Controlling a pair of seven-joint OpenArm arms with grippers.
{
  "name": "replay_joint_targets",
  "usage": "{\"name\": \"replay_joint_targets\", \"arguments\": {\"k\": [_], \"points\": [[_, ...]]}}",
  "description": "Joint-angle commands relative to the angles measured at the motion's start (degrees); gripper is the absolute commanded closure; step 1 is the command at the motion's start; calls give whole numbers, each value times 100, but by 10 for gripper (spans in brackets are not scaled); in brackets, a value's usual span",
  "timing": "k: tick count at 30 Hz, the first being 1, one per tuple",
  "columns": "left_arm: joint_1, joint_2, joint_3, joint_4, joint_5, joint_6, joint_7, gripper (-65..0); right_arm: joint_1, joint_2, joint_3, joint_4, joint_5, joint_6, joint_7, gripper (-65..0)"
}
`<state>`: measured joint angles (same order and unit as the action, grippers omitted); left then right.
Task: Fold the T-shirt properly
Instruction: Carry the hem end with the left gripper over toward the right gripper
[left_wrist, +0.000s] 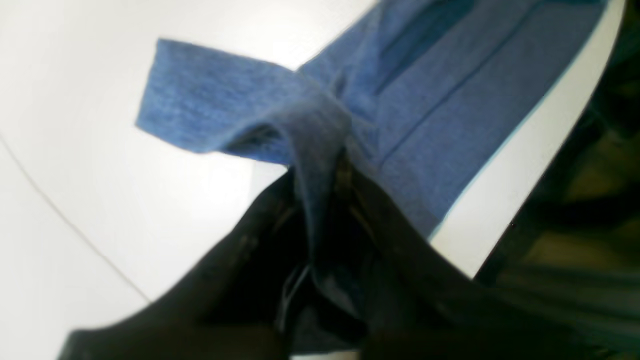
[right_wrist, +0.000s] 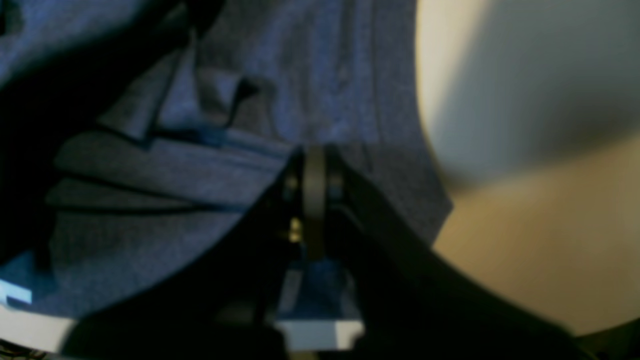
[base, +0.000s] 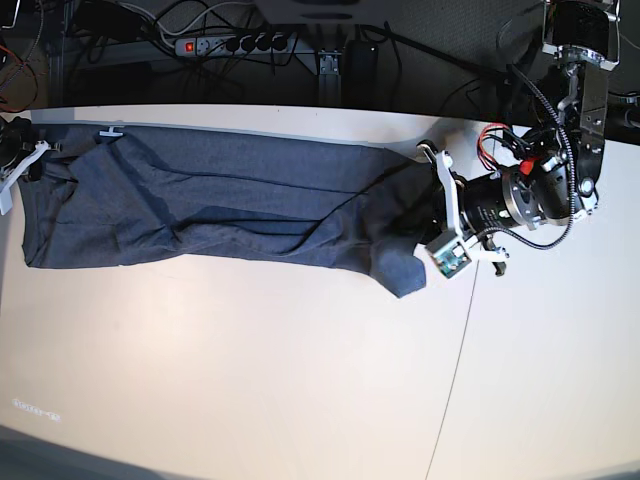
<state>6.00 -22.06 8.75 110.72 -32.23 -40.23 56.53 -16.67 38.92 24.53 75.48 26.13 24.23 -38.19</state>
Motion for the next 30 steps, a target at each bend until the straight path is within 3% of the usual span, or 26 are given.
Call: {"name": "replay_joint_targets", "arguments": {"k": [1,6,11,18,24,30], "points": [[-57,39,116,94,66,42,-79,0,-2,136,52,26,-13,63,-83,0],[-57,555,640,109,798,409,-98,0,-2,136,52,26,-13,63,-83,0],[-61,1226,726,109,1137,664,-103,0,-2,136,52,26,98,63,-85,0],[-74,2020,979,109,1440,732,-120,0,-2,136,52,26,240,63,-85,0],[-109,2411,1871,103,2452,1252,-323,0,-2,138,52,26,240,63,-87,0],[-317,2651,2564,-146,3187,1502,-531,0,-2,138,52,26,238,63,-131,0]]}}
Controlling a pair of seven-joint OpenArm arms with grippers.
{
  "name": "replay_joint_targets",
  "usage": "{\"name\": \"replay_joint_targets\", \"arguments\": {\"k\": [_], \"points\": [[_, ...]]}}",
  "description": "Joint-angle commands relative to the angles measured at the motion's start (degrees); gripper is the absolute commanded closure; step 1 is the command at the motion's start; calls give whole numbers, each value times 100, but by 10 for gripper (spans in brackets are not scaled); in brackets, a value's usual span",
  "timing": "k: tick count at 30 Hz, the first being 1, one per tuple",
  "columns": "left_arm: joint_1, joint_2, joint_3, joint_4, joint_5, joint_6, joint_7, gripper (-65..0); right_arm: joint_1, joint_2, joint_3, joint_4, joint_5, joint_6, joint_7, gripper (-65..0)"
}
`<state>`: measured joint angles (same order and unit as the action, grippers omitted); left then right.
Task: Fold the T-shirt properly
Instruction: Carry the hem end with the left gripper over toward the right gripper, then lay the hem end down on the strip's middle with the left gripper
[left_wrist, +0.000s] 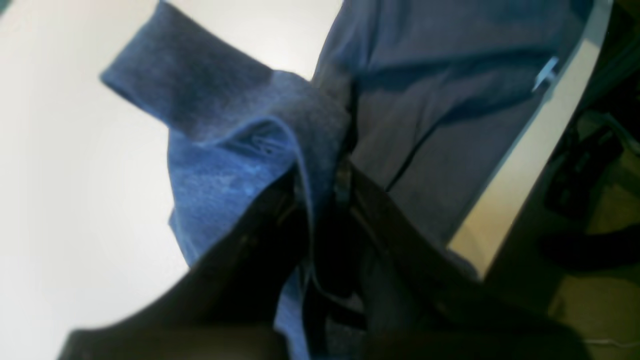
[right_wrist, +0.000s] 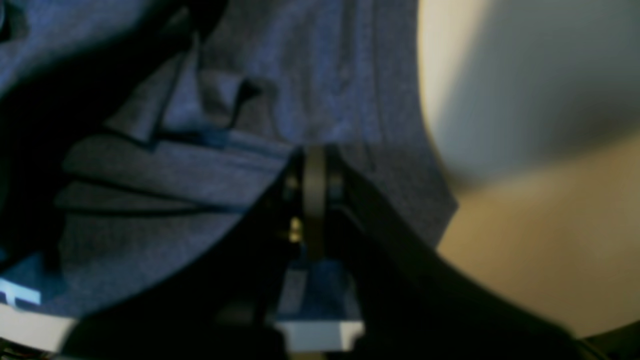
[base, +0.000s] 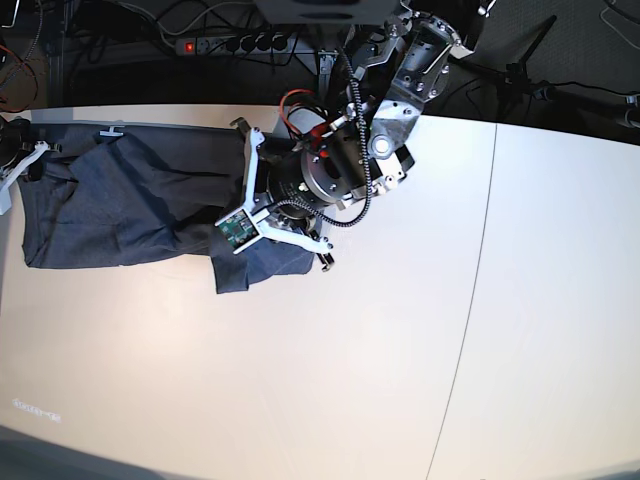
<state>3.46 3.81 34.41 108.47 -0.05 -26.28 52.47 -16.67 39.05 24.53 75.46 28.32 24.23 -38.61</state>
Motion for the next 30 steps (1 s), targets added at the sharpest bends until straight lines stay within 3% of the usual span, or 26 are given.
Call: {"name": "replay_joint_targets", "arguments": {"k": [1,6,11,19,22,30], "points": [[-127,92,79,-37,85,127,-131,0,-4,125,52,28,20,63,-92,0],[-479,127,424,-654,304,166,-122,0,-2,125,52,28,22,63,-129,0],[-625,127,815,-933,682,468,-122,0,-2,127,52,28,22,63,-129,0],[-632,149,1641,-933,767,793,-254,0,-2,125,52,31,22,63,-129,0],[-634,345,1683,-1014,879,813,-299,0,-2,127,52,33,22,63,-129,0],[-723,378,1685,-1220,909,809,-516,0,0,127,52,39,22,63,-188,0]]}}
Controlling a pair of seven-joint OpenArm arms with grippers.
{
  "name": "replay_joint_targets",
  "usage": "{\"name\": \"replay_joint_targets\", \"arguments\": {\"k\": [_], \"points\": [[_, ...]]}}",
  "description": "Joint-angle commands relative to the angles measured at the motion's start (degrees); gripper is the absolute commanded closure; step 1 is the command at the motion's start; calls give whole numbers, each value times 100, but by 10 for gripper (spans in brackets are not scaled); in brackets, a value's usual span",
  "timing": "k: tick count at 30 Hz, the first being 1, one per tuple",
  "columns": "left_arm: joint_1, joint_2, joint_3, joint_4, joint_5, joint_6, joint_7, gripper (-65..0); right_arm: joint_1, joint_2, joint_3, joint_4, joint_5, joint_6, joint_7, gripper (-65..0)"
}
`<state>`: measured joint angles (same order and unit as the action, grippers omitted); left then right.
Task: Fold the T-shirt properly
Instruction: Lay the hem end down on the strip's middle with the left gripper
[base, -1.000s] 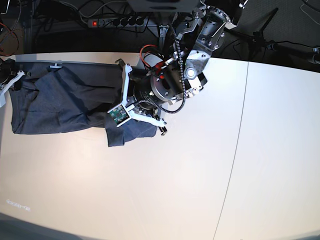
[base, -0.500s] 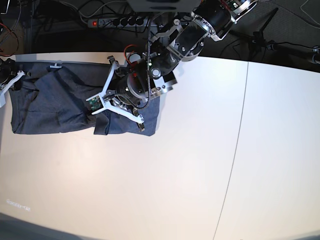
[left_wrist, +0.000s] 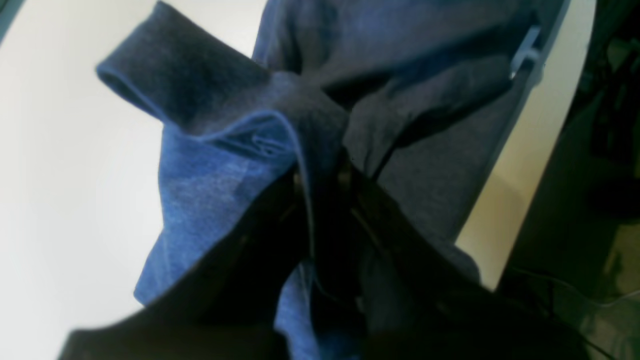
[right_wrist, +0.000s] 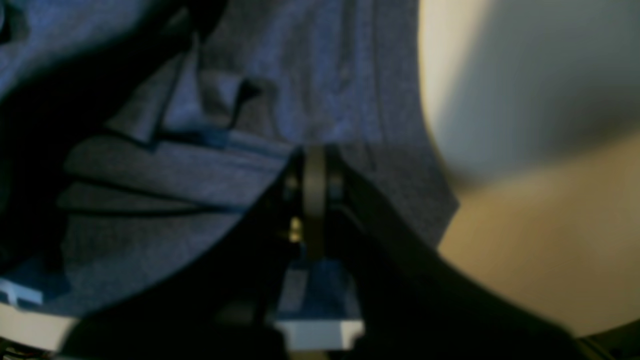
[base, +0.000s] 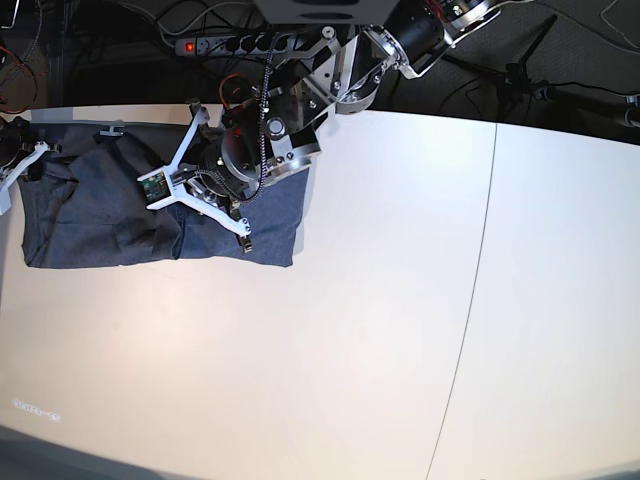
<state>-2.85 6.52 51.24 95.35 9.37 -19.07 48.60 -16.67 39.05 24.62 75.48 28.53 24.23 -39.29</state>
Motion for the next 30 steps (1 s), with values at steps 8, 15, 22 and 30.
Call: {"name": "replay_joint_targets", "arguments": {"k": [8,15,22,30], "points": [[-111,109,13,90,-345,83,-160,-4,0,127,44,44,0,63,-120,0],[-129,107,87,90,-940,83,-688,-374,-2,125,44,44,2,63,-120,0],[-129,109,-55,90,-345,474,-479,-373,0,127,44,44,4,63,-120,0],[-127,107,-1123,90,-579,638,-466,-107,0,125,44,44,149,63,-107,0]]}}
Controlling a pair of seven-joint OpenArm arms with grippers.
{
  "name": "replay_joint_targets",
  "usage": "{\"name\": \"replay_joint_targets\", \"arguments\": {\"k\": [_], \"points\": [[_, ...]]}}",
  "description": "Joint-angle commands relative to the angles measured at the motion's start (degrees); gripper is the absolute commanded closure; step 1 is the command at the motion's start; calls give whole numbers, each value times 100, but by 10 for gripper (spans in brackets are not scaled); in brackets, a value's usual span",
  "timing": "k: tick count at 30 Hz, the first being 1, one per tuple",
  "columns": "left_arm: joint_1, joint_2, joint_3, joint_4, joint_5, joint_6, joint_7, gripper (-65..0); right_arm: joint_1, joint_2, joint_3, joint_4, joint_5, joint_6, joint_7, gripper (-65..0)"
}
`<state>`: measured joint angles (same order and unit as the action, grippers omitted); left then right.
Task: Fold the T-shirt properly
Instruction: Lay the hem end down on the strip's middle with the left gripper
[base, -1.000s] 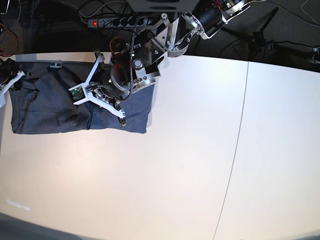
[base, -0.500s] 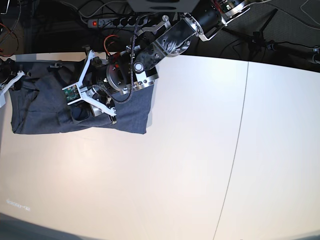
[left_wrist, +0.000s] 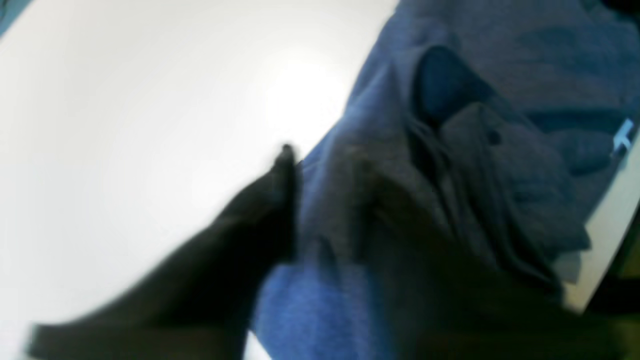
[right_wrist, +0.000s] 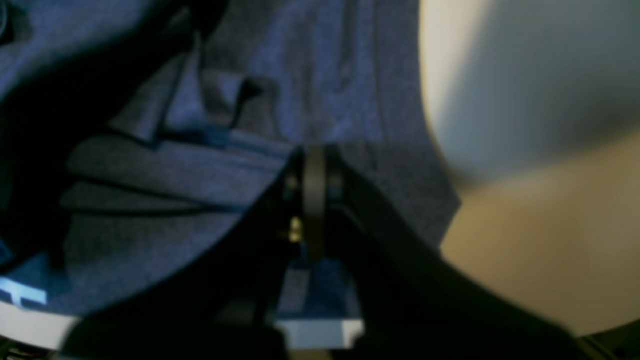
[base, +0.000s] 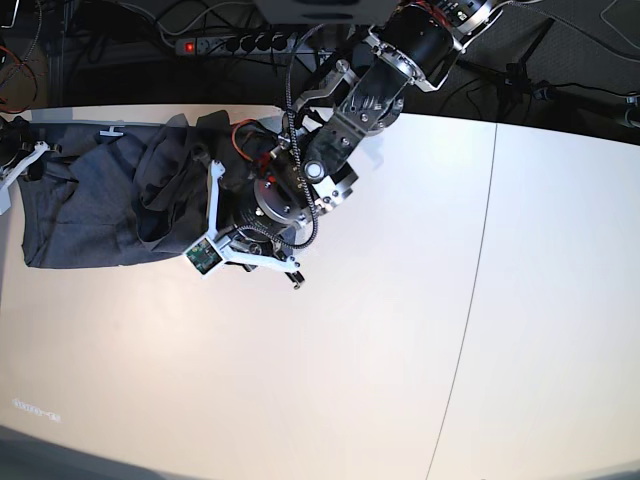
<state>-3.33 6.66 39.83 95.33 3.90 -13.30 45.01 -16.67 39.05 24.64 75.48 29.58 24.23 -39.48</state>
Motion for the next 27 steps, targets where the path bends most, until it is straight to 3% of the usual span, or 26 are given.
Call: {"name": "replay_joint_targets", "arguments": {"k": [1,3,5,12,27], "points": [[-79,94,-37,92,-81,-4,-107,-62,-2,125,42,44,44,63,-87,0],[-76,94,-39,92,-354,-485,-111,0,-2,127,42,44,42,63,-90,0],[-70,96,57,92,-645,-872,-133,0,0,125,42,44,42,63,-87,0],[-15,96,433,44,-365,-929,-356,0,-2,127,42,44,15,66,-111,0],[-66,96,284,-933,-131,-990,-800,0,-2,127,42,44,22,66,-173,0]]}}
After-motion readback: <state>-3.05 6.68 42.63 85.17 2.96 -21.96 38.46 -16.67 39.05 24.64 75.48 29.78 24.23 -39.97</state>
